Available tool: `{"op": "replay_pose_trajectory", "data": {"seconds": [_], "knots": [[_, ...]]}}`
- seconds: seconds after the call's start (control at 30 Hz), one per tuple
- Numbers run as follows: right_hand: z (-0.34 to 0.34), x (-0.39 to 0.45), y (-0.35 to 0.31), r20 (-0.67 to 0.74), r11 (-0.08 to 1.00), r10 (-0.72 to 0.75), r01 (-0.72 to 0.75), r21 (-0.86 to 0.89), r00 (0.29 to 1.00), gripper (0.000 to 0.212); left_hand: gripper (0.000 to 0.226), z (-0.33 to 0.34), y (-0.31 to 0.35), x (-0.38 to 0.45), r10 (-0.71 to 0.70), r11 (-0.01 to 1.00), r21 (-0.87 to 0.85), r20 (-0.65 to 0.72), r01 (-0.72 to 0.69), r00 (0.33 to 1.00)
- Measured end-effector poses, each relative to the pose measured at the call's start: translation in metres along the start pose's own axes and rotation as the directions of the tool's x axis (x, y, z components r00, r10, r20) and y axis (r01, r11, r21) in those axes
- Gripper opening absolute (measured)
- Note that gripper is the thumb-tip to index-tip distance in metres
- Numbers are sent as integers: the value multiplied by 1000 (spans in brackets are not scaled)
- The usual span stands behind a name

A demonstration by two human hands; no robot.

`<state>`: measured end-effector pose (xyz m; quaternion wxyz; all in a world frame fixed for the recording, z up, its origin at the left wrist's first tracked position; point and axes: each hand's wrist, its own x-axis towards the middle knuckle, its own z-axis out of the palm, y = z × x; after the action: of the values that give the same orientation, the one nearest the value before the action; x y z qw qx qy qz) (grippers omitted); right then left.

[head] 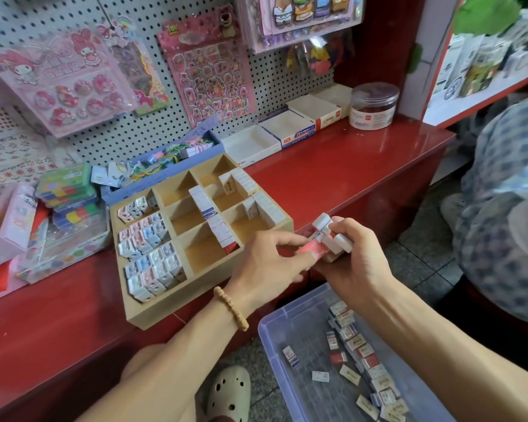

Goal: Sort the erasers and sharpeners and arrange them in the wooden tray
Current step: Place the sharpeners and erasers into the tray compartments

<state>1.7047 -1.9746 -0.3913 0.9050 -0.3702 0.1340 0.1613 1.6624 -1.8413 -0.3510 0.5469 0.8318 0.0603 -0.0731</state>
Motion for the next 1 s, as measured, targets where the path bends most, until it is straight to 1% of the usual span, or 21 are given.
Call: {"op": "replay_pose_trajectory", "data": {"seconds": [0.07, 0.13, 0.23, 0.27, 0.33, 0.43, 0.6, 0.7, 0.73, 0.8, 0.87, 0.93, 1.0], "knots": [[-12, -5, -4, -28, 1000, -8, 8, 5, 1000, 15, 19, 2, 2, 1, -33, 999, -17, 33, 34, 999], [-27, -13, -5, -34, 1000, 7, -6, 22, 999, 3, 16, 5, 6, 0, -60, 996, -54, 83, 65, 995], [-41, -23, -8, -40, 998, 24, -22, 52, 999, 16, 13, 13, 13, -2, -92, 978, -167, 174, 122, 980], [-43, -25, -10, -54, 999, 24, -22, 46, 998, 16, 12, 15, 15, -2, -103, 967, -213, 184, 142, 977], [-45, -27, -13, -74, 999, 24, -21, 37, 997, 5, 14, 19, 18, -3, -129, 939, -295, 178, 178, 975], [-47, -30, -15, -89, 998, 13, -8, 57, 996, 25, 17, 20, 22, -3, -153, 924, -320, 191, 209, 970], [-44, -35, -13, -88, 1000, 17, -16, 3, 996, 24, 15, 18, 24, -8, -157, 946, -254, 187, 202, 970], [-40, -33, -11, -127, 1000, 17, -15, 21, 992, 19, 14, 8, 25, -11, -134, 968, -204, 79, 147, 988], [-40, -33, -11, -140, 999, 16, -12, 33, 990, 17, 13, 1, 24, -12, -112, 981, -158, 23, 115, 993], [-38, -35, -12, -139, 999, 17, -11, 48, 990, 13, 8, -17, 17, -13, -30, 1000, 0, -97, 30, 995], [-33, -38, -12, -117, 998, 32, -27, 48, 993, 10, 8, -42, 8, -13, 46, 988, 152, -172, -20, 984], [-29, -40, -11, -110, 997, 44, -37, 64, 993, 17, 12, -69, 0, -10, 72, 964, 266, -214, -12, 974], [-25, -42, -8, -108, 997, 49, -42, 66, 993, 16, 15, -93, -4, -4, 78, 935, 354, -252, 16, 965]]}}
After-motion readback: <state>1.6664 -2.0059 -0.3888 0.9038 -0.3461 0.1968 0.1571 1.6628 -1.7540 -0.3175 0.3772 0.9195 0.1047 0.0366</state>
